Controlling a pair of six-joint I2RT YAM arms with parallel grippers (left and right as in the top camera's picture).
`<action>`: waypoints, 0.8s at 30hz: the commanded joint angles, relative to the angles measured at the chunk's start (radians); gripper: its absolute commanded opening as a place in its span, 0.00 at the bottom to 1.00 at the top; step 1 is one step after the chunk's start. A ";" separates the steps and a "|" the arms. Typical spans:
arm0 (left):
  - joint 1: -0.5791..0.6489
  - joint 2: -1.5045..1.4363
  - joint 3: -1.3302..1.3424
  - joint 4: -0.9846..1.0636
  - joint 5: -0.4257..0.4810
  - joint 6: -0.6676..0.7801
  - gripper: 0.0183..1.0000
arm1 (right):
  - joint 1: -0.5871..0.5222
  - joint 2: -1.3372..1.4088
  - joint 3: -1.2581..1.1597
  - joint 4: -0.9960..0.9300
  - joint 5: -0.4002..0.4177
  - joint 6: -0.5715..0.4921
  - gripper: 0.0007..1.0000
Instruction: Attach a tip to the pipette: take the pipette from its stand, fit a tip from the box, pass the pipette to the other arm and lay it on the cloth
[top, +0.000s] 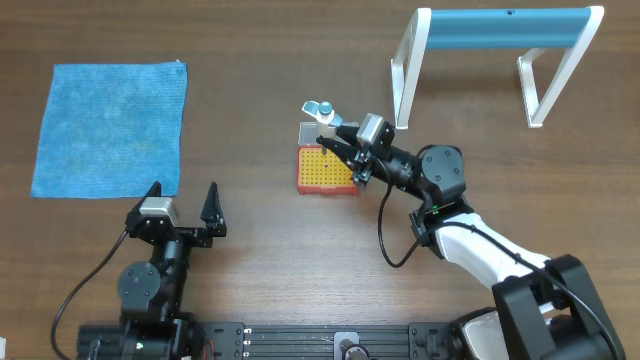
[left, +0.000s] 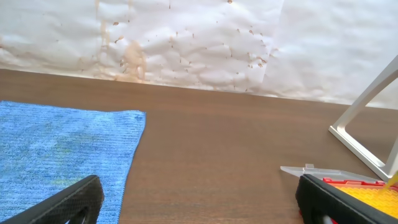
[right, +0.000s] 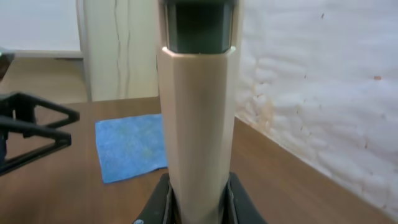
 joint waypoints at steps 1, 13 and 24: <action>0.001 -0.005 -0.002 -0.006 -0.011 0.010 1.00 | 0.003 -0.045 0.101 -0.056 -0.042 -0.001 0.07; 0.001 -0.005 -0.002 -0.006 -0.011 0.010 1.00 | -0.012 -0.262 0.261 -0.386 -0.092 0.234 0.07; 0.002 -0.005 -0.002 -0.005 -0.011 0.010 1.00 | -0.016 -0.388 0.261 -0.736 -0.191 0.227 0.08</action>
